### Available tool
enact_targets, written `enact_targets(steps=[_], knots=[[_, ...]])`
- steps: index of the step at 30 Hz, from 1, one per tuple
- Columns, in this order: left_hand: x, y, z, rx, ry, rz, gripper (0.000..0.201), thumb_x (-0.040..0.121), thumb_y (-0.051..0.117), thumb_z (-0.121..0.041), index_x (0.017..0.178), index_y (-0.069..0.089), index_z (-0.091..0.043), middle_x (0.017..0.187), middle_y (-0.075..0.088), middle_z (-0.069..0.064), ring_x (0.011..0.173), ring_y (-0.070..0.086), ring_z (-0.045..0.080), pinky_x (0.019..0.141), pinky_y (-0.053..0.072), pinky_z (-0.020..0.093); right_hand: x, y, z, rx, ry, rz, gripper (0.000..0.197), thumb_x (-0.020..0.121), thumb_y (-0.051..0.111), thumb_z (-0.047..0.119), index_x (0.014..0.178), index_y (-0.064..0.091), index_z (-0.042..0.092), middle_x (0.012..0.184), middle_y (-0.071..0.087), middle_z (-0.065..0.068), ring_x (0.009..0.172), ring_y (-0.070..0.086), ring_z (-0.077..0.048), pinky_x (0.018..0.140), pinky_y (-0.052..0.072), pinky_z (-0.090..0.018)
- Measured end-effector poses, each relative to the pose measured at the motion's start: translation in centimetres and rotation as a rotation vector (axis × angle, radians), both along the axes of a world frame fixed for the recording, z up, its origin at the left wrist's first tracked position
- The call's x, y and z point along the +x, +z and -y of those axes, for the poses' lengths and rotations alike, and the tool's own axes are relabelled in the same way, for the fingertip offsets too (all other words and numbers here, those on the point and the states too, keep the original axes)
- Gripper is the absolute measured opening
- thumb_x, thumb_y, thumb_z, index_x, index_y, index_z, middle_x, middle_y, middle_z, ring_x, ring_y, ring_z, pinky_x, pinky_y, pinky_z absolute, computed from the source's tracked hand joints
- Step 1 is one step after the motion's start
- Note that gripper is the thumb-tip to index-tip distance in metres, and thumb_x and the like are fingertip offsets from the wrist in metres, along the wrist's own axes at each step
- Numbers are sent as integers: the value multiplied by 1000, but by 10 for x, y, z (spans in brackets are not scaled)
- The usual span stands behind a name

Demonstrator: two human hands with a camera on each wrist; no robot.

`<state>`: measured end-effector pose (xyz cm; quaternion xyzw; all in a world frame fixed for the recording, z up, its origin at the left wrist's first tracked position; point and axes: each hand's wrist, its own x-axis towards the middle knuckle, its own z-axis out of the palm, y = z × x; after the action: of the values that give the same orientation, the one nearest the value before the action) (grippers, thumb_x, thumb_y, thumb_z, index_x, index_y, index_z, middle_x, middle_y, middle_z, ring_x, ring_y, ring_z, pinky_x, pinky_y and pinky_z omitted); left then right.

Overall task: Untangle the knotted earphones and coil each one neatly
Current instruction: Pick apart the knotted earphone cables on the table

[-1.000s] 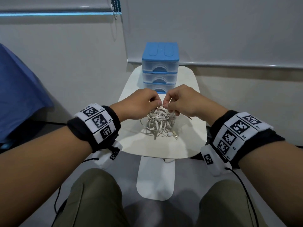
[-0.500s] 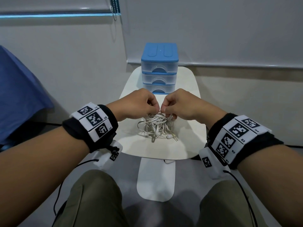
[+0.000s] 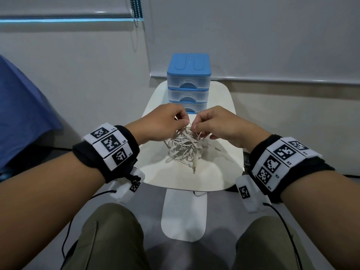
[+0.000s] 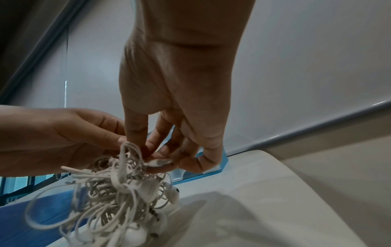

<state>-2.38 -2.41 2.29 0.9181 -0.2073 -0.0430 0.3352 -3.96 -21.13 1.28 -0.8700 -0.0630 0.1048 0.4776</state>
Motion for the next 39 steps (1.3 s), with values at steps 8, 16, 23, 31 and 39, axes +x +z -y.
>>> enact_targets(steps=[8, 16, 23, 31, 39], knots=[[-8, -12, 4, -259, 41, -75, 15, 109, 45, -26, 103, 55, -17, 102, 72, 1, 86, 59, 20, 76, 48, 39, 4, 5, -5, -241, 12, 99, 12, 81, 71, 5, 73, 66, 12, 78, 74, -7, 69, 75, -22, 73, 61, -38], [-7, -19, 4, -300, 29, -17, 5, 105, 54, -19, 100, 54, -19, 87, 64, 0, 70, 55, 9, 63, 46, 25, 3, 19, -11, -83, -116, 231, 12, 86, 73, 16, 79, 72, 6, 79, 74, -8, 64, 70, -16, 64, 52, -34], [-6, -27, -4, -152, -33, 3, 8, 93, 70, -9, 92, 69, -17, 89, 70, -1, 76, 62, 13, 68, 48, 23, -3, 28, -15, 83, -111, 185, 23, 95, 62, 18, 73, 59, 15, 71, 69, -4, 62, 52, -15, 59, 40, -25], [-5, -12, -11, -33, -1, -124, 21, 92, 63, -9, 93, 77, -23, 82, 76, 0, 71, 66, 9, 77, 56, 31, -3, 34, -7, 88, -233, 270, 27, 87, 64, 17, 61, 56, 14, 60, 50, -1, 61, 40, -18, 62, 36, -32], [-4, -1, -14, 65, -16, -169, 12, 88, 73, -9, 88, 80, -18, 85, 78, -1, 71, 71, 12, 69, 58, 23, -6, 40, 6, -187, -223, 174, 19, 85, 59, 16, 83, 71, 1, 61, 62, -10, 52, 47, -17, 47, 34, -23]])
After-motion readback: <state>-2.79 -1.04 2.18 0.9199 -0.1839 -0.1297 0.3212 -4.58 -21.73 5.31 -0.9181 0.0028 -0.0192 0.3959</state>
